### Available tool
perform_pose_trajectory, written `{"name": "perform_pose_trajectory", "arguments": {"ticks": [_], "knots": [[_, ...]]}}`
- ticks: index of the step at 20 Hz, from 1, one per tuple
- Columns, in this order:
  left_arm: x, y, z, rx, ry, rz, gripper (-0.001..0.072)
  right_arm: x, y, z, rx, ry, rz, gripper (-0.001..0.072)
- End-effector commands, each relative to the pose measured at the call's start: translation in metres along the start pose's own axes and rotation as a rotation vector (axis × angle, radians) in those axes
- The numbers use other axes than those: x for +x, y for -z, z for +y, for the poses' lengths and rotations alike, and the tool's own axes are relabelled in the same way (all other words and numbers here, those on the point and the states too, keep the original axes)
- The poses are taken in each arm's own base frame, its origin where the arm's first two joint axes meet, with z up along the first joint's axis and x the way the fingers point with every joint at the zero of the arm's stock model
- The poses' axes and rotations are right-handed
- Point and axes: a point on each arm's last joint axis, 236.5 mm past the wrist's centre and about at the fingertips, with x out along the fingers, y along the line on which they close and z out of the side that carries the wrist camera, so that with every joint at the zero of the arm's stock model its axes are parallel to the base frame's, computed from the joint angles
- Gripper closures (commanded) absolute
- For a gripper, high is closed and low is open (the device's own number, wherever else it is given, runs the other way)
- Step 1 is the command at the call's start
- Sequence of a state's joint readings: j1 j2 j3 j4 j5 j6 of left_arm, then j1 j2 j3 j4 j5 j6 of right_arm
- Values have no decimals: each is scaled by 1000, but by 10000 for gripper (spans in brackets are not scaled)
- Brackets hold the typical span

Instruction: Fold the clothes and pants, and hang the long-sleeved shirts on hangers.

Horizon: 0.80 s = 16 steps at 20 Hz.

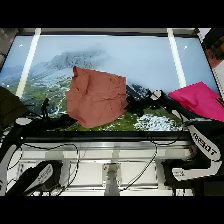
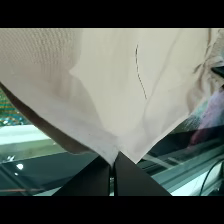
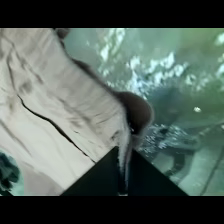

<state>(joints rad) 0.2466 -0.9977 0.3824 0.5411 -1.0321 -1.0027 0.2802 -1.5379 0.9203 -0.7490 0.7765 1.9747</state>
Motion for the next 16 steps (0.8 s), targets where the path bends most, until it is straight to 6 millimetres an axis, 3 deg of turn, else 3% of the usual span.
{"name": "perform_pose_trajectory", "arguments": {"ticks": [1,3,5,6,9,13,16], "knots": [[0,-5,-5,-16,21,-20,698,1,-5,3,-3,-11,-21,694],[0,-16,-4,-38,21,-68,698,-1,-3,5,-91,-15,-18,694],[-4,-46,-1,-69,13,-194,700,-6,4,7,-175,-17,1,695],[-8,-60,-12,-42,48,-240,701,-10,6,10,-200,-24,4,695],[-28,-106,-68,62,142,-352,702,-40,2,41,-247,-107,-83,695],[-53,-175,-169,287,186,-518,701,-111,-28,120,-308,-319,-348,694],[-52,-210,-239,351,261,-562,701,-161,-50,183,-352,-458,-501,695]]}}
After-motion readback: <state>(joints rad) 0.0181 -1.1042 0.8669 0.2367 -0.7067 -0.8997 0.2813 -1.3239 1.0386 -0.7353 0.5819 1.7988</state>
